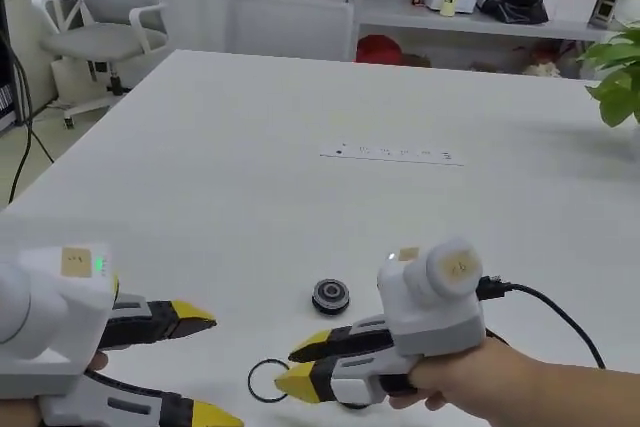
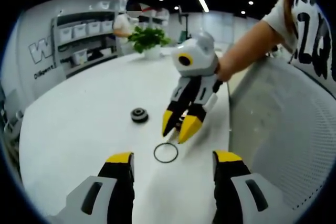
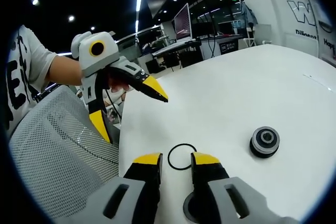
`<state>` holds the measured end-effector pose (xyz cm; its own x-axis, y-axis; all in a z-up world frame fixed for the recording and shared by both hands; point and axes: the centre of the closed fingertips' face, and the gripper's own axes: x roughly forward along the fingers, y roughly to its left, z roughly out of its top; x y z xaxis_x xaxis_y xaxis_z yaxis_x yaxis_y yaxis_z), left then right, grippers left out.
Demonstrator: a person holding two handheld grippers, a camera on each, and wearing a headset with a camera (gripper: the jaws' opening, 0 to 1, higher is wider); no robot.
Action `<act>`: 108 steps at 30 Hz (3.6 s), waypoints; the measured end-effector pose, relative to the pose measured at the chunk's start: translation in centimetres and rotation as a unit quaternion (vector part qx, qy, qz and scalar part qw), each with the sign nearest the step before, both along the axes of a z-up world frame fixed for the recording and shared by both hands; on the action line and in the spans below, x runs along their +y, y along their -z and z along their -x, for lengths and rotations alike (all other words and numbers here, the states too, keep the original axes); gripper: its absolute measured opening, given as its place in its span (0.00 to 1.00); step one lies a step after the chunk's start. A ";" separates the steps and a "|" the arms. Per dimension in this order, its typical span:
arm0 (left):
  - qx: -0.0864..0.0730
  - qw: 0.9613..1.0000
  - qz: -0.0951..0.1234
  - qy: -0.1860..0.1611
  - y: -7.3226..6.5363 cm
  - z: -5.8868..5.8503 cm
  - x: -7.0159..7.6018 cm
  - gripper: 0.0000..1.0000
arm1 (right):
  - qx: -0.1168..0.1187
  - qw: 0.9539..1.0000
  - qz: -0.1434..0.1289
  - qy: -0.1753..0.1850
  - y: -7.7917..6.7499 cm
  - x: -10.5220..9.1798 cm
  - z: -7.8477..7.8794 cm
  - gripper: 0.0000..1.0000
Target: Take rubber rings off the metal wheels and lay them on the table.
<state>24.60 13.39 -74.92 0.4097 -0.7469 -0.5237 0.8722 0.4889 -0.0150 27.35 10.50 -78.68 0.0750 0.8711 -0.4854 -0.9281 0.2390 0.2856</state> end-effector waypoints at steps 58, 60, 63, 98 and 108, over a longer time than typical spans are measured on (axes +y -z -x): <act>-0.005 1.000 0.003 0.030 -1.0 -2.0 -3.5 0.62 | -0.059 0.998 -0.018 0.031 -3.4 -6.8 -1.5 0.38; -0.004 1.000 0.004 0.031 -1.0 -2.1 -3.6 0.62 | -0.063 0.997 -0.015 0.029 -3.3 -6.9 -1.5 0.38; -0.005 0.999 0.006 0.032 -1.0 -2.2 -3.9 0.61 | -0.067 0.997 -0.013 0.028 -3.3 -7.2 -1.5 0.38; 0.012 0.998 0.009 0.059 1.1 -3.3 -7.6 0.56 | -0.071 0.997 0.026 -0.003 -0.1 -8.3 -0.6 0.30; 0.017 0.997 0.004 0.071 2.0 -3.1 -8.4 0.51 | -0.070 0.997 0.039 -0.011 0.9 -8.4 -0.4 0.27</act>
<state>27.73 5.02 -76.88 0.2813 -0.8002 -0.5297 0.9319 0.3596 -0.0483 27.78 2.07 -79.62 0.1280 0.8335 -0.5374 -0.9629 0.2343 0.1340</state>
